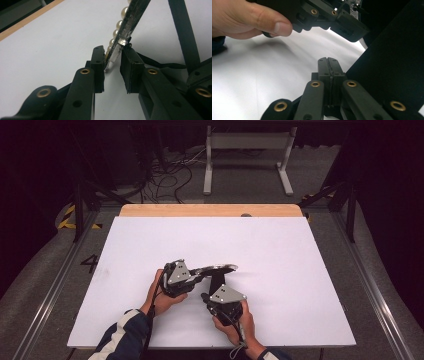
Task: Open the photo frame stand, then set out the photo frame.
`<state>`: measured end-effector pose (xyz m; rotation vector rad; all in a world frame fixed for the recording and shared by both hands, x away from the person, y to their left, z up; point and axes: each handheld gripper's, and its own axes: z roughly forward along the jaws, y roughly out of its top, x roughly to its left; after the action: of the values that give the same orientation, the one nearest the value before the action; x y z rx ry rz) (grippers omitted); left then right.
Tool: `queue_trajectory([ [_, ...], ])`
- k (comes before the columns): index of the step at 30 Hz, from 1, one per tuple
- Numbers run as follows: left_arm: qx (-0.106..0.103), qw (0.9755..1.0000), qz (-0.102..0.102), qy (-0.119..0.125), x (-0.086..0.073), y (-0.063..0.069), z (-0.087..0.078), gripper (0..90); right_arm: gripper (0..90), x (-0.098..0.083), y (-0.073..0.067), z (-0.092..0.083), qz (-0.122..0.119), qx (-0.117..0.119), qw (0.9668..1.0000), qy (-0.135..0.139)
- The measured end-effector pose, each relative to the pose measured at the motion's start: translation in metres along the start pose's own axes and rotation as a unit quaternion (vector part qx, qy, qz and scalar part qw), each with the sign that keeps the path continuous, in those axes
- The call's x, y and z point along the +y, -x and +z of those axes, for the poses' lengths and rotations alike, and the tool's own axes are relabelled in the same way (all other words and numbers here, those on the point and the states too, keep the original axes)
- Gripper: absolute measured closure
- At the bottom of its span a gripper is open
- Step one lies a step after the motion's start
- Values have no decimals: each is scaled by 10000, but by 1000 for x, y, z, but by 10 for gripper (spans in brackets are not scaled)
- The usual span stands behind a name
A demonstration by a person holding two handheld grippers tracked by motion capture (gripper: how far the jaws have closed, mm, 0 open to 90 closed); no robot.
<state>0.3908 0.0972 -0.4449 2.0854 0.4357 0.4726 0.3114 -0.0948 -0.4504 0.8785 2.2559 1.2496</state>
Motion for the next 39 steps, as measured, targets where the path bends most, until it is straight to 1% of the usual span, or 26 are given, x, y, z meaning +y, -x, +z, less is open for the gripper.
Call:
queue_trajectory([
  [5,-11,10000,18,0,0,1,-1,752,900,0,-1,0,-15,-68,10000,-54],
  [11,10,9999,122,-49,0,4,-3,765,900,-2,-1,1,-3,-83,9999,-71],
  [16,20,9998,162,-60,0,4,-3,768,900,-2,-1,0,0,-112,9999,-104],
  [20,9,9998,181,-73,0,4,-4,772,900,-2,-2,0,14,-107,9998,-144],
  [30,75,9990,399,-173,1,7,-7,794,900,-4,1,-3,36,-76,9998,-203],
  [35,122,9987,453,-215,1,10,-8,800,900,-5,2,-4,42,-60,9997,-254],
  [37,133,9983,515,-250,1,11,-9,802,900,-6,3,-5,31,-49,9996,-268],
  [39,140,9983,511,-254,1,12,-10,803,900,-6,3,-5,15,-39,9996,-267],
])
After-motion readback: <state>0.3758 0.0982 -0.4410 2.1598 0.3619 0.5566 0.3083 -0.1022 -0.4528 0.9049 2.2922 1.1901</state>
